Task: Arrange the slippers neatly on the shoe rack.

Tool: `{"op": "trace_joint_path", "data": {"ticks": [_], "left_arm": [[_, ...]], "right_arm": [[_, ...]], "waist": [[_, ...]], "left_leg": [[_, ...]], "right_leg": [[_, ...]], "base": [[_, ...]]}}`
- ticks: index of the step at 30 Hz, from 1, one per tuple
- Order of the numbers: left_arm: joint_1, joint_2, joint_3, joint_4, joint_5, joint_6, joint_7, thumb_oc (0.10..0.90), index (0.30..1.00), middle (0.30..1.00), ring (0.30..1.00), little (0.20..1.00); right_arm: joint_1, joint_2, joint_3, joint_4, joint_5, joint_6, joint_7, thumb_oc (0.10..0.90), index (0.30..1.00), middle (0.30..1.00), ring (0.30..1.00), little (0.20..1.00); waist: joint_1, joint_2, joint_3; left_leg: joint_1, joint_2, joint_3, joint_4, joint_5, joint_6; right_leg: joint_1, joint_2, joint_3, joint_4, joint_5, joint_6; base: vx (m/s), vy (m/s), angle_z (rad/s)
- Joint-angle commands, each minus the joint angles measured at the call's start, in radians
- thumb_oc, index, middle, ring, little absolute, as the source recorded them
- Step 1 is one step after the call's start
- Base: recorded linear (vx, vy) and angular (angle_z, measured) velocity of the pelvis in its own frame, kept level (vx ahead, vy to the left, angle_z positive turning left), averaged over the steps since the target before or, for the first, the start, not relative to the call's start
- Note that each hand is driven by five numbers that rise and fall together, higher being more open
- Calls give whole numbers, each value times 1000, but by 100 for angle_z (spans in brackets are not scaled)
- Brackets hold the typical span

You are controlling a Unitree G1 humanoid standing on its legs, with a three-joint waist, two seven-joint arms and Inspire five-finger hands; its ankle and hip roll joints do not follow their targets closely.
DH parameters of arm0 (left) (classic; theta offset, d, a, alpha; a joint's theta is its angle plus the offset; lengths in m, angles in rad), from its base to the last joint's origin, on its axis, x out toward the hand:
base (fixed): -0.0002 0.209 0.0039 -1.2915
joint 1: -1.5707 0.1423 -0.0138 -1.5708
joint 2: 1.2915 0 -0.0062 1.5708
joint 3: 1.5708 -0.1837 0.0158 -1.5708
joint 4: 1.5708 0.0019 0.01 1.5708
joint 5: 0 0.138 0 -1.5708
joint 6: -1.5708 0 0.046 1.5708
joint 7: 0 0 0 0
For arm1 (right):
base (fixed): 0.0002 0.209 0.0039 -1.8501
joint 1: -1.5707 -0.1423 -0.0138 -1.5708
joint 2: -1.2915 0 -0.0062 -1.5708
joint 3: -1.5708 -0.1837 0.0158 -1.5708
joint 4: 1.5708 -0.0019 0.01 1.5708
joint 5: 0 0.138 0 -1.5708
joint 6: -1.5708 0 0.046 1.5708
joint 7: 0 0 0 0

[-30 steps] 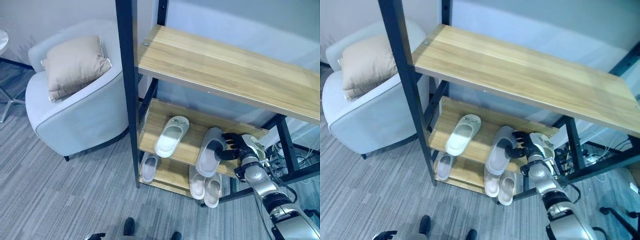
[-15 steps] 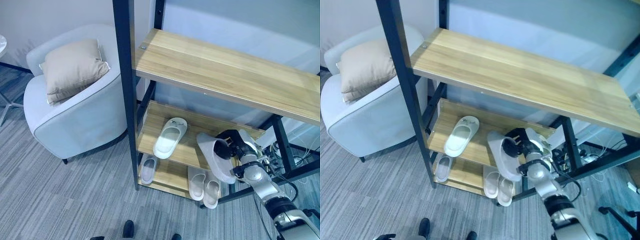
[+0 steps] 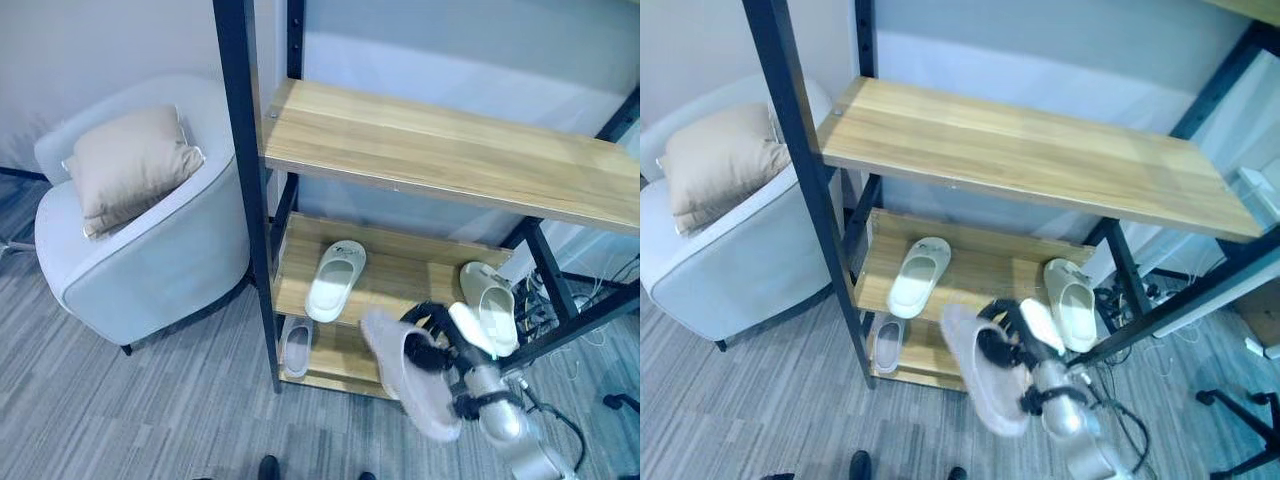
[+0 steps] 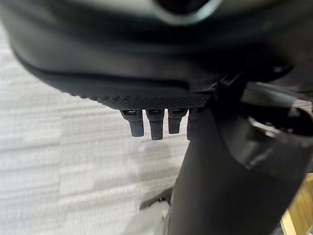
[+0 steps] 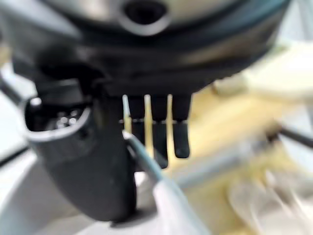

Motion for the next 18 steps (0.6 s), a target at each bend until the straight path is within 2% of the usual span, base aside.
{"op": "trace_joint_path", "data": {"ticks": [1, 3, 7, 10, 11, 13, 14, 15, 18], "left_arm": [[-29, 16, 37, 36, 13, -18, 5, 800, 900, 900, 900, 900], [-24, 14, 56, 41, 12, -17, 3, 800, 900, 900, 900, 900], [7, -2, 79, 34, -2, -24, 14, 800, 900, 900, 900, 900], [1, -14, 74, 24, -21, -30, 26, 800, 900, 900, 900, 900], [-18, -26, 60, 10, -39, -33, 40, 800, 900, 900, 900, 900], [-25, -31, 58, 8, -48, -33, 43, 800, 900, 900, 900, 900], [-28, -40, 52, 13, -49, -31, 47, 800, 900, 900, 900, 900], [-28, -41, 52, 13, -49, -31, 47, 800, 900, 900, 900, 900], [-32, -32, 8, 32, 22, -19, 56, 800, 900, 900, 900, 900]], "right_arm": [[-127, 4, -72, -113, 64, -115, -15, 400, 300, 300, 300, 300], [-124, -8, -56, -125, 53, -119, -8, 400, 300, 300, 300, 300], [-106, -21, -36, -155, 39, -131, -6, 400, 300, 300, 300, 300], [-105, -38, -24, -177, 61, -143, -2, 400, 300, 300, 300, 300], [-119, -57, -11, -189, 64, -145, -4, 400, 300, 300, 300, 300], [-126, -62, -4, -187, 63, -145, -3, 400, 300, 300, 300, 300], [-140, -73, 19, -184, 63, -144, 7, 400, 300, 300, 300, 300], [-141, -73, 20, -184, 63, -144, 7, 400, 300, 300, 300, 300], [-143, -85, 36, -182, 53, -145, 5, 400, 300, 300, 300, 300]], "waist": [[19, -21, 26], [17, -19, 17], [20, -24, -3], [25, -51, 21], [40, -63, 58], [44, -65, 65], [48, -70, 66], [48, -71, 66], [62, -77, 67]], "left_leg": [[95, -28, 20, 7, -170, -15], [98, -33, 20, 8, -173, -16], [94, -21, 21, 29, -183, -36], [9, 5, 23, 211, -219, -72], [-78, 22, 20, 364, -196, -92], [-111, 38, 22, 405, -193, -95], [-133, 82, 14, 344, -199, -93], [-130, 82, 15, 338, -197, -93], [-168, 148, -49, 178, -90, -109]], "right_leg": [[68, 71, -45, -122, 9, -44], [87, 76, -66, -160, 15, -47], [141, 106, -58, -238, 10, -71], [176, 114, -52, -273, 7, -93], [186, 112, -54, -272, 4, -110], [192, 114, -56, -276, -1, -117], [202, 114, -50, -286, -12, -110], [203, 114, -49, -286, -12, -110], [215, 120, -40, -286, -36, -102]], "base": [[61, -36, -12], [72, -74, 13], [74, -116, 19], [-21, -149, 16], [-88, -127, 25], [-11, -28, 24], [60, 22, 7], [117, 84, 3], [123, 125, 5]]}}
